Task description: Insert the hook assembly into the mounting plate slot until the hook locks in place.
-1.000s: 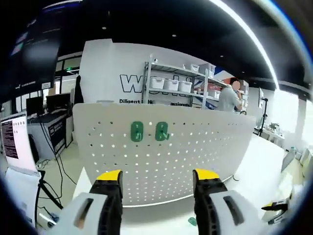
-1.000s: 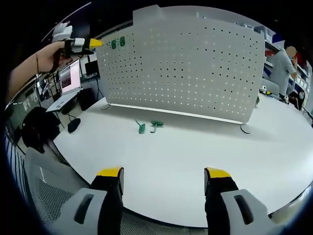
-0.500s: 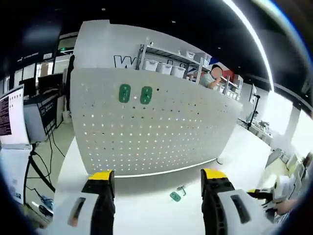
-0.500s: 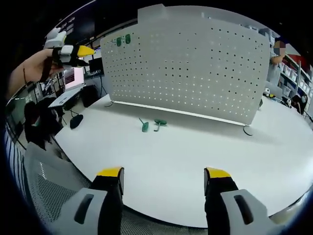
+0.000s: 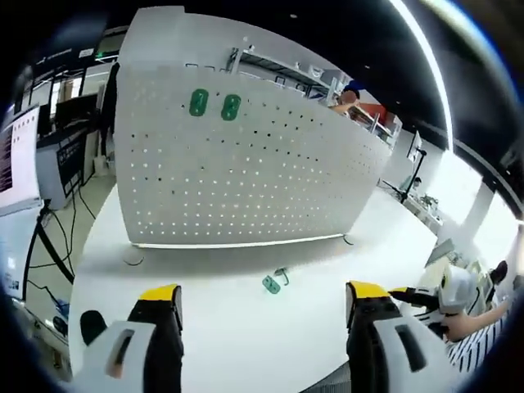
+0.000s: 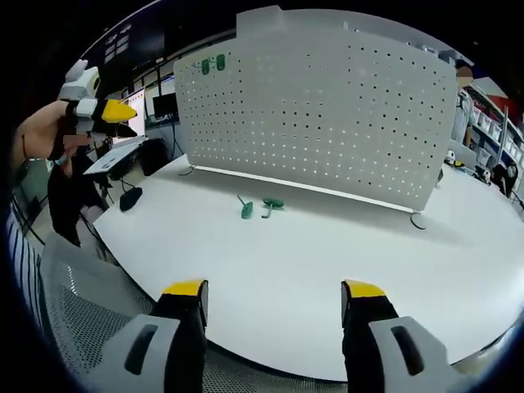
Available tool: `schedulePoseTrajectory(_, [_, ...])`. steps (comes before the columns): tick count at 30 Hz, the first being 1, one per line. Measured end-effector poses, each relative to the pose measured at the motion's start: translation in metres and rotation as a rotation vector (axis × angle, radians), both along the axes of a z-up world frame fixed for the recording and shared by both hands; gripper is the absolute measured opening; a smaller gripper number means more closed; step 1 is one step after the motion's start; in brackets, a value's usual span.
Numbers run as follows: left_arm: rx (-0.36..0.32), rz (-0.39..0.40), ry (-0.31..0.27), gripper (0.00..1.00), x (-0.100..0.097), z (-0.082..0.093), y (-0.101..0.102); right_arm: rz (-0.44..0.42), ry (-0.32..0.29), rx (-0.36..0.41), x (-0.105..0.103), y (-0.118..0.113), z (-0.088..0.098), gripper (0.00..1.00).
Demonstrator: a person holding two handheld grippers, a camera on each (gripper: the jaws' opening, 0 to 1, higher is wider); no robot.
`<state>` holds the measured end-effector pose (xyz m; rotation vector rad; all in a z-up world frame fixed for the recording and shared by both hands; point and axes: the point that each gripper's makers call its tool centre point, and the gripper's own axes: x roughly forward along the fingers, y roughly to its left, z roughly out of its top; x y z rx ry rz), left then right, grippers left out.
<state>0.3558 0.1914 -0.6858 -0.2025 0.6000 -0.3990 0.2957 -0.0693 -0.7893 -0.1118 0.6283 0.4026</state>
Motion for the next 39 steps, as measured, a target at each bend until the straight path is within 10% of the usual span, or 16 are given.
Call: schedulePoseTrajectory(39, [-0.048,-0.041,0.128,0.97,-0.058,-0.044,-0.025,0.058,0.049,0.048,-0.004,0.004,0.008,0.62])
